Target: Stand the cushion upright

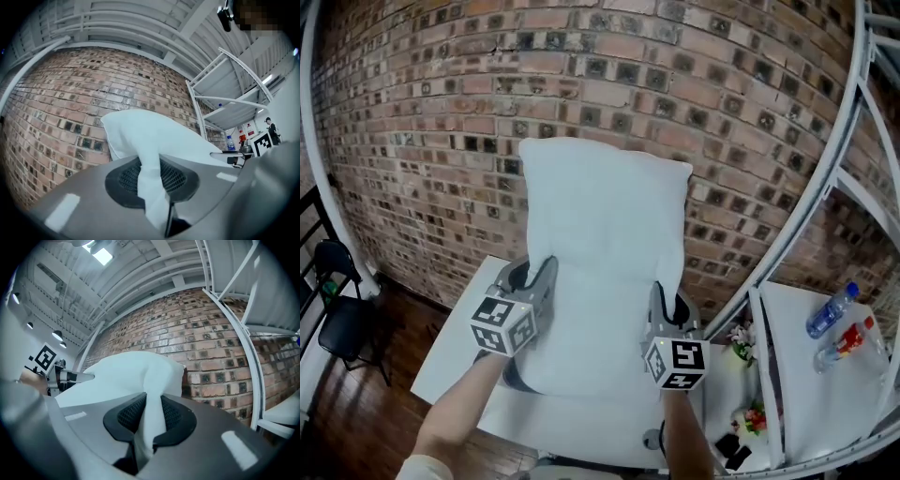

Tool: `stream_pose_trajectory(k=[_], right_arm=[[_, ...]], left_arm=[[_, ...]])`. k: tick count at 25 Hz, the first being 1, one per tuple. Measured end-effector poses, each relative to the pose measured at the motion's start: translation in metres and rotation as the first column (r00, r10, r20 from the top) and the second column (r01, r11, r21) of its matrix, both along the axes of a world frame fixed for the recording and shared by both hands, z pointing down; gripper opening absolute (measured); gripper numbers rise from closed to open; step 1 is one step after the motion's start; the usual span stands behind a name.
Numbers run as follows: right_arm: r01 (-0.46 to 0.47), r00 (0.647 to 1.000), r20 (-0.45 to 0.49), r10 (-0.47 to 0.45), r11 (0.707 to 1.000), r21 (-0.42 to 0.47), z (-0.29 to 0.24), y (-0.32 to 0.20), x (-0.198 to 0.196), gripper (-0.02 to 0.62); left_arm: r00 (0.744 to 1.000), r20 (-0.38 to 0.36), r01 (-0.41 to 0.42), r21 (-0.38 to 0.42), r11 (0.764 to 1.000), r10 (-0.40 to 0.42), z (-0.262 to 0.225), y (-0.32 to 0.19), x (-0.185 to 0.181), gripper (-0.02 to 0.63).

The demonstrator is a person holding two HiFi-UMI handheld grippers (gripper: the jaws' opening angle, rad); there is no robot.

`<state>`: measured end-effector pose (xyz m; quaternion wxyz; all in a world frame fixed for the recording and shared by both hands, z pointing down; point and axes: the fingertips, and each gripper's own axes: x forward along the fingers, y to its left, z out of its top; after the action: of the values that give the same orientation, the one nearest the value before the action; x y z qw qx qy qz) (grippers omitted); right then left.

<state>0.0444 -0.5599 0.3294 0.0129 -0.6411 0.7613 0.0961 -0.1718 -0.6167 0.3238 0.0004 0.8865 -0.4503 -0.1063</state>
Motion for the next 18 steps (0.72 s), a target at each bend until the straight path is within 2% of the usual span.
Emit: stream_pose_trajectory(k=[9,15,18], right_arm=[[-0.069,0.993,-0.082,0.083,0.985,0.157,-0.011,-0.020,-0.002,0.048],[-0.087,0.981,-0.147,0.124,0.967,0.240,-0.033,-0.019,-0.006,0.046],[-0.092,0.977,-0.163,0.136,0.963,0.251,-0.032,-0.035,-0.005,0.048]], left_arm=[[0.999,-0.014,0.040,0.137,0.990,-0.038,-0.008,-0.028,0.002,0.067],[0.998,-0.040,0.050,0.271,0.961,-0.041,-0.034,-0.028,0.002,0.067],[0.999,-0.030,0.051,0.291,0.955,-0.044,-0.030,-0.047,0.005,0.071]])
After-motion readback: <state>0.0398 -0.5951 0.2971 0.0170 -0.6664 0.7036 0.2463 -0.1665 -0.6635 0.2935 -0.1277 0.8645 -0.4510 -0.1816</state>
